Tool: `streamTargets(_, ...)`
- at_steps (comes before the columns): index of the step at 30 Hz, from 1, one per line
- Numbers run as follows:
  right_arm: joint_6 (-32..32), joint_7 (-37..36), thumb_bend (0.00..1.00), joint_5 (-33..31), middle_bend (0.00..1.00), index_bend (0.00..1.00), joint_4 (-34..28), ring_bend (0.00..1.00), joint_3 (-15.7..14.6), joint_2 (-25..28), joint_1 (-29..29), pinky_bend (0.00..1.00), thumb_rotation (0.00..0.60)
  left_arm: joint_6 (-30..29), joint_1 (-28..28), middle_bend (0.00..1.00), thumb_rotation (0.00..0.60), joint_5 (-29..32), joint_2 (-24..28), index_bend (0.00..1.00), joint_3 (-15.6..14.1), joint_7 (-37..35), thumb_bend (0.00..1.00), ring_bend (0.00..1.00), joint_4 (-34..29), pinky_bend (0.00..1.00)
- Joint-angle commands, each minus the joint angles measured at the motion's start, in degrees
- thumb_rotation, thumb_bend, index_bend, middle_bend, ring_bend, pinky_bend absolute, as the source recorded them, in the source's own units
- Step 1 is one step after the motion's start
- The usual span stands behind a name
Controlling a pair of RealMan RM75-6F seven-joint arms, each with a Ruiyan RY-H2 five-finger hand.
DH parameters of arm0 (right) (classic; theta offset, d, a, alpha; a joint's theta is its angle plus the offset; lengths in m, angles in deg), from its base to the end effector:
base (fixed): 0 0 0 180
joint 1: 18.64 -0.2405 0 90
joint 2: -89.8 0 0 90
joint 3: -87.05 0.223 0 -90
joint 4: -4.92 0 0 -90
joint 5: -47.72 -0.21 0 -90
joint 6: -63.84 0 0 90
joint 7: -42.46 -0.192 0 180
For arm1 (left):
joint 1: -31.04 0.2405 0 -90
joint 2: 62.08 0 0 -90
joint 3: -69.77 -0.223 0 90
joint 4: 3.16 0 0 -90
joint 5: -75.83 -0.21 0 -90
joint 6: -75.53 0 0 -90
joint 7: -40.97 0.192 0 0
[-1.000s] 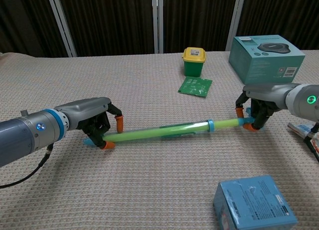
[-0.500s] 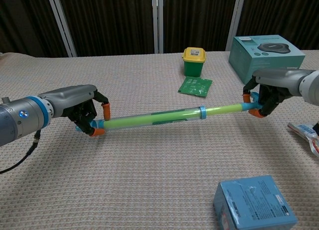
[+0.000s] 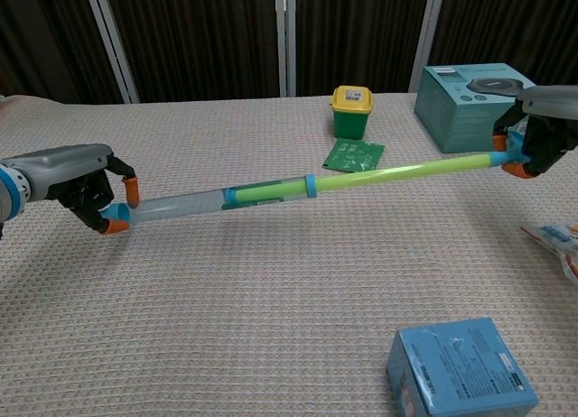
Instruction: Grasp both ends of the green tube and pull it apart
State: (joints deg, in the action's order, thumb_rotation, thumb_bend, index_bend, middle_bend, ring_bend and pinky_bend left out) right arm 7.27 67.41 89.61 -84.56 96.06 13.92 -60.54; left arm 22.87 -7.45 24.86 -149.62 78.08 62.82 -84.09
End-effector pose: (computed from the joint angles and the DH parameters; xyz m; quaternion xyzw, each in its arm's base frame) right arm -0.1990 -0.3868 0.0395 0.6634 -0.4498 0.2769 0.5300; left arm -0.1978 0.3639 -0.0302 -0.6966 -0.4632 -0.2788 0.4717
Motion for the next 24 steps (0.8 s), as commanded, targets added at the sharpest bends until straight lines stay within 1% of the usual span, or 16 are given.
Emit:
streamTargets(1,-0.02,-0.45,0.48,0.24,1.00,0.69,0.12,1.00,0.12,0.67,0.41,1.00,0.600,0.48,0.39,0.89,0.600,0.00,0.46,0.79,-0.33,-0.83,0.45,0.83,0.89,1.00)
streamTargets(7,0.16,-1.16,0.48,0.53,1.00,0.69,0.38,1.00,0.23,1.94,1.09,1.00,0.600,1.01,1.03,0.89,0.600,-0.62,1.21,0.79,-0.70,-2.60,0.45,0.83,2.62,1.00)
streamTargets(16,0.29,-1.74,0.48,0.68,1.00,0.68,0.37,1.00,0.41,2.29,1.60,1.00,0.600,1.38,1.39,0.89,0.600,-1.30,1.43,0.79,-0.84,-3.89,0.45,0.83,3.94,1.00)
streamTargets(18,0.31,-1.69,0.48,0.75,1.00,0.66,0.34,1.00,0.45,2.17,1.59,1.00,0.600,1.46,1.37,0.89,0.600,-1.44,1.32,0.76,-0.77,-4.12,0.45,0.83,4.01,1.00)
streamTargets(19,0.31,-1.63,0.45,0.80,1.00,0.60,0.32,1.00,0.44,2.09,1.58,1.00,0.600,1.45,1.35,0.89,0.600,-1.53,1.27,0.72,-0.77,-4.14,0.44,0.83,4.06,1.00)
streamTargets(20,0.30,-1.57,0.39,0.87,1.00,0.50,0.31,1.00,0.43,1.99,1.57,1.00,0.600,1.38,1.35,0.89,0.600,-1.64,1.20,0.63,-0.76,-4.15,0.41,0.83,4.13,1.00)
streamTargets(21,0.32,-1.54,0.32,1.01,1.00,0.41,0.30,1.00,0.39,1.91,1.57,1.00,0.600,1.27,1.34,0.88,0.600,-1.76,1.14,0.49,-0.75,-4.14,0.35,0.83,4.21,1.00)
streamTargets(22,0.38,-1.55,0.19,1.31,1.00,0.28,0.34,1.00,0.28,1.80,1.59,1.00,0.600,1.16,1.39,0.88,0.600,-1.85,1.06,0.39,-0.75,-4.17,0.29,0.83,4.26,1.00)
streamTargets(23,0.44,-1.51,0.09,1.50,1.00,0.17,0.46,1.00,0.15,1.71,1.62,1.00,0.600,1.11,1.46,0.86,0.600,-1.81,0.99,0.25,-0.75,-4.25,0.21,0.82,4.34,1.00)
streamTargets(24,0.55,-1.47,0.04,1.60,1.00,0.11,0.51,1.00,0.01,1.63,1.67,1.00,0.600,1.27,1.52,0.84,0.600,-1.59,1.05,0.13,-0.80,-4.24,0.14,0.79,4.30,0.99)
